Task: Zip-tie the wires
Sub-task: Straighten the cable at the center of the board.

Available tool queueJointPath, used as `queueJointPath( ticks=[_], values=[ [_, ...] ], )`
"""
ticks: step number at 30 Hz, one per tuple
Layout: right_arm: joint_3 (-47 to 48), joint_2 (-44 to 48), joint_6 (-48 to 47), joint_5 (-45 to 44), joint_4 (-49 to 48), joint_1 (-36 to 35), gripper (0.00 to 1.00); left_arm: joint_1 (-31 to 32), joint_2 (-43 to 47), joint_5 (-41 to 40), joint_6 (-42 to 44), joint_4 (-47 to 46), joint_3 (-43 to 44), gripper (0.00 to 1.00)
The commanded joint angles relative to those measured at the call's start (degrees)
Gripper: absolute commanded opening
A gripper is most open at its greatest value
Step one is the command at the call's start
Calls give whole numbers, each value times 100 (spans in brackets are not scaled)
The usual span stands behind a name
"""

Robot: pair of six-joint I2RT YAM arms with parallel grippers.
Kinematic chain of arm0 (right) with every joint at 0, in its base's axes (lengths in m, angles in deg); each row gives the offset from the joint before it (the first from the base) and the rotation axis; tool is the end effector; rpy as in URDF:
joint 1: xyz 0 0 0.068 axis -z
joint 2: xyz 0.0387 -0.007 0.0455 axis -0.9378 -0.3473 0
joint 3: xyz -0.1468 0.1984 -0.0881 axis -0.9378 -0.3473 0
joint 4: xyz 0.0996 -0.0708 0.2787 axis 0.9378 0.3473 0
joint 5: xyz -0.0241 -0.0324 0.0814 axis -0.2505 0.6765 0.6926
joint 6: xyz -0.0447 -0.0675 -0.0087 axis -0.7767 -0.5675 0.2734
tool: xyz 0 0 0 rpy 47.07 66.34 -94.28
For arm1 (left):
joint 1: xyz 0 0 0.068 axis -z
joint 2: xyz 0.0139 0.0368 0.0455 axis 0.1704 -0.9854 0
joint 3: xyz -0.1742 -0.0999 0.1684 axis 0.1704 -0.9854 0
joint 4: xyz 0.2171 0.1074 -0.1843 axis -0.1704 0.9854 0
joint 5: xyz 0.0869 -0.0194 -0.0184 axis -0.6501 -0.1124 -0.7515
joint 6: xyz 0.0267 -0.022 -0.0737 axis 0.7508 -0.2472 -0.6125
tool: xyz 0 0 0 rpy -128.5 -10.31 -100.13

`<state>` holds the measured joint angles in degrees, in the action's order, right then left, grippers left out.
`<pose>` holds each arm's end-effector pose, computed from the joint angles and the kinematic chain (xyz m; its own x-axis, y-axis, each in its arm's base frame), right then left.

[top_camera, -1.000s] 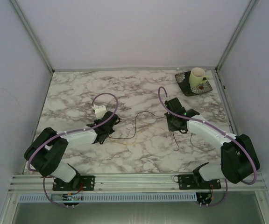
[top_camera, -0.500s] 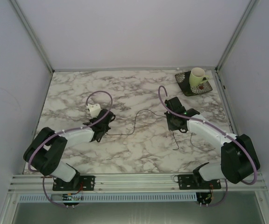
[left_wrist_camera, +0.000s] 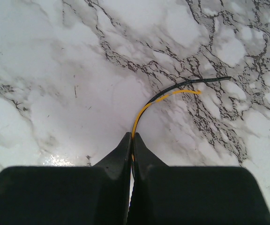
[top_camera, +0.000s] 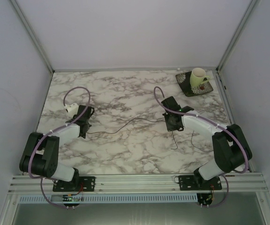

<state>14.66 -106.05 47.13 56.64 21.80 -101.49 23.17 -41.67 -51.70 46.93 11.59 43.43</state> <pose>0.2901 0.1641 0.1260 -0.8929 -0.1406 -0.4278 -0.1435 0.9893 -0.0257 0.3133 -0.0382 0.0824 -0.5319 -0.4234 -0.7333 -0.5490 0.8318 -0.0820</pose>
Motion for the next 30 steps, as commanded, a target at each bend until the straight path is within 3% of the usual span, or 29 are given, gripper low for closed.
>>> queueJointPath(
  ticks=[1, 6, 12, 19, 28, 30],
  values=[
    [248, -294, -60, -84, 122, -53, 0, -75, -52, 205, 128, 18, 49, 0],
    [293, -507, -124, -16, 147, -53, 1, -78, -265, 361, -21, -179, 7, 0],
    [488, -669, -171, 140, 186, -36, 19, -63, -222, 474, -41, -261, -62, 0],
    [814, -742, -199, 186, 301, -18, 23, -68, -175, 558, 17, -283, -141, 0],
    [1123, -53, -125, -375, 253, 211, 44, -68, -63, 524, -74, -289, -262, 0],
    [1036, 57, -116, -465, 81, 399, 50, -63, -45, 504, -77, -289, -272, 4]
  ],
)
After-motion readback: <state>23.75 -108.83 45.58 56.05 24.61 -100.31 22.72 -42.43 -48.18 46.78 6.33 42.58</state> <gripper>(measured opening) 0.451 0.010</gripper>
